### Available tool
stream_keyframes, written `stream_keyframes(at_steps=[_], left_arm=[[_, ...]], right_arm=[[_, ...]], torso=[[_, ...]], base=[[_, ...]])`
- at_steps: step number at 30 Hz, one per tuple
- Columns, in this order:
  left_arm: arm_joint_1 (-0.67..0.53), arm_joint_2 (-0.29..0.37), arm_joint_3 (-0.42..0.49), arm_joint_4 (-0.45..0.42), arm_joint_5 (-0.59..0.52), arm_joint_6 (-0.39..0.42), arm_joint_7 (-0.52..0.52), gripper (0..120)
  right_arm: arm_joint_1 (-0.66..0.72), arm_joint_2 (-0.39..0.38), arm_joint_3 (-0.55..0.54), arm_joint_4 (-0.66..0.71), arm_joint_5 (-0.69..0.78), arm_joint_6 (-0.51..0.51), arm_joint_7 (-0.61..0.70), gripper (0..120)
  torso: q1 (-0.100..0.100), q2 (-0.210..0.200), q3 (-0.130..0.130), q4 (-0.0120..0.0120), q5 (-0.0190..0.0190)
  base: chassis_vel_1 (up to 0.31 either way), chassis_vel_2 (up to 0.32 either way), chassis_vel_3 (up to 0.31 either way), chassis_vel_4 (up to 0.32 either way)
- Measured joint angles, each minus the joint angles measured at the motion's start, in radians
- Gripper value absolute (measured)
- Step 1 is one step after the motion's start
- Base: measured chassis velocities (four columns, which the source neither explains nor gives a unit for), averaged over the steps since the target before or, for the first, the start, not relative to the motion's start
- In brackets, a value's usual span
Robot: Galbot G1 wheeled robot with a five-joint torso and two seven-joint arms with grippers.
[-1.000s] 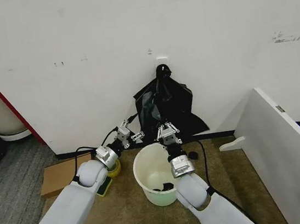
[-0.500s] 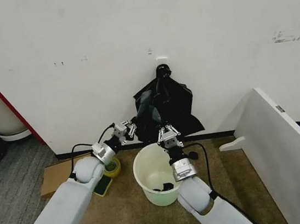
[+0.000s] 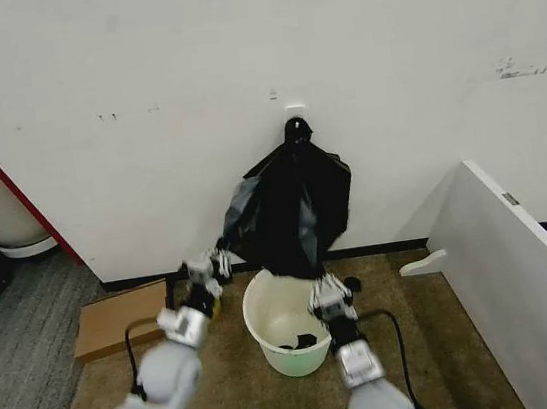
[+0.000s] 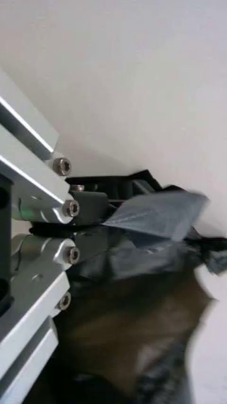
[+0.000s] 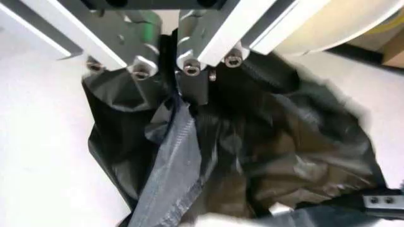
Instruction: Place the garbage bag over the trash bin.
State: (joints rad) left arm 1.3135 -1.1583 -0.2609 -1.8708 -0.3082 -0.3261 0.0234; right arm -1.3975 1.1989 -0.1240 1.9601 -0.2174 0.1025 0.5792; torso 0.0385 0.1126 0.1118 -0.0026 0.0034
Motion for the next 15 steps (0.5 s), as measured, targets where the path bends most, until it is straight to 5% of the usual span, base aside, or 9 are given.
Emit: stream_keyframes(at_steps=[12,15], left_arm=[[0.186,-0.002,-0.070,-0.265,0.004,-0.032,-0.031,0],[0.194,0.004,-0.099,-0.322,-0.015,-0.019,-0.020,0]], right_arm=[[-0.189,-0.040,-0.014,0.201,-0.082,0.030,-0.029,45],[-0.218,-0.053,-0.006,0.260,-0.029,0.049,-0.062,39]], torso=[[0.000,0.000,0.000,0.0000,-0.0001],[0.000,0.000,0.000,-0.0002,-0.0003]], base=[[0.000,0.000,0.000,0.000],[0.000,0.000,0.000,0.000]])
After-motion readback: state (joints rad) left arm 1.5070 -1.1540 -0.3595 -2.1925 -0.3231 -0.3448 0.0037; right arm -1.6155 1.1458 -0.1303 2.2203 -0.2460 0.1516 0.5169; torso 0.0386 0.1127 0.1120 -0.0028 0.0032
